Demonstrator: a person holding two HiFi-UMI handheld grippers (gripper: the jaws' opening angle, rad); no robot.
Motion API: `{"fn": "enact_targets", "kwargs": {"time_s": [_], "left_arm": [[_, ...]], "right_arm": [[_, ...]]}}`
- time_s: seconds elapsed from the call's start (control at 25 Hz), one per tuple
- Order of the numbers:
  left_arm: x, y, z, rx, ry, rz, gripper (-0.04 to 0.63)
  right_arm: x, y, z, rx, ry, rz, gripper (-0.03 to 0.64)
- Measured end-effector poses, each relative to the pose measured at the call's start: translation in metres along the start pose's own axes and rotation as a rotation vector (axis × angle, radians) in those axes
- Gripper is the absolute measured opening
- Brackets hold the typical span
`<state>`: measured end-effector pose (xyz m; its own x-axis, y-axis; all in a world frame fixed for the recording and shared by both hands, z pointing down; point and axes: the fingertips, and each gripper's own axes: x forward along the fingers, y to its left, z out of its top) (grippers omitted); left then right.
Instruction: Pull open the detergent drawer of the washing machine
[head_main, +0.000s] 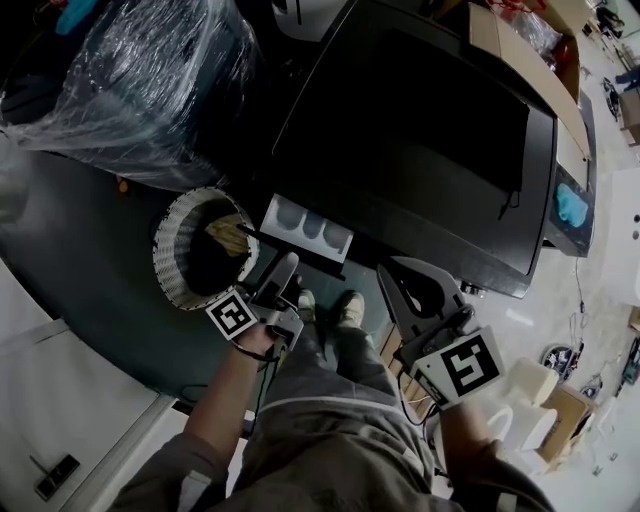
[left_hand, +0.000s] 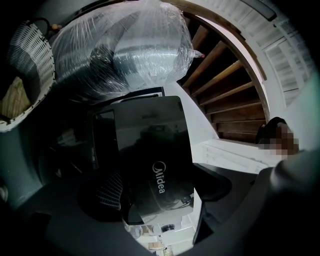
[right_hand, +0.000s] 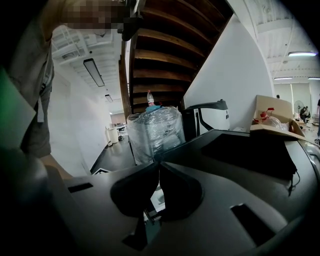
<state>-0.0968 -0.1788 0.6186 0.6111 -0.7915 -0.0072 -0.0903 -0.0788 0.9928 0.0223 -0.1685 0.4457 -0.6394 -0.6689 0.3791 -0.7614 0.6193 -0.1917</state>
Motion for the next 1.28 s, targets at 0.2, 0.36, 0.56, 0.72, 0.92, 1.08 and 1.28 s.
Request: {"fn": "enact_targets", "kwargs": {"time_s": [0.2, 0.36, 0.56, 0.72, 0.92, 1.08, 1.28], "left_arm": [[-0.021, -0.002, -0.007, 0.007, 0.01, 0.004, 0.454], [-0.034, -0.003, -0.012, 0.003, 0.011, 0.008, 0.454], [-0.051, 0.0, -0.016, -0.018, 0.007, 0.041, 0.45], [-0.06, 0.0, -0.016, -0.016, -0.005, 0.048, 0.43], [-0.066, 0.0, -0.018, -0.026, -0.015, 0.057, 0.426], [-0.072, 0.001, -0.02, -0.029, -0.019, 0.067, 0.425], [-0.074, 0.002, -0.022, -0.004, -0.012, 0.122, 0.426]], "right_arm": [[-0.005, 0.008, -0.008, -0.023, 0.037, 0.025, 0.032], [-0.006, 0.016, -0.01, -0.035, 0.053, 0.045, 0.032], [-0.002, 0.028, -0.005, -0.031, 0.05, 0.061, 0.032], [-0.002, 0.031, -0.007, -0.049, 0.068, 0.07, 0.032], [-0.001, 0.036, -0.007, -0.036, 0.065, 0.07, 0.032], [-0.004, 0.04, -0.01, -0.044, 0.076, 0.077, 0.032], [-0.011, 0.044, -0.008, -0.062, 0.076, 0.077, 0.032]]}}
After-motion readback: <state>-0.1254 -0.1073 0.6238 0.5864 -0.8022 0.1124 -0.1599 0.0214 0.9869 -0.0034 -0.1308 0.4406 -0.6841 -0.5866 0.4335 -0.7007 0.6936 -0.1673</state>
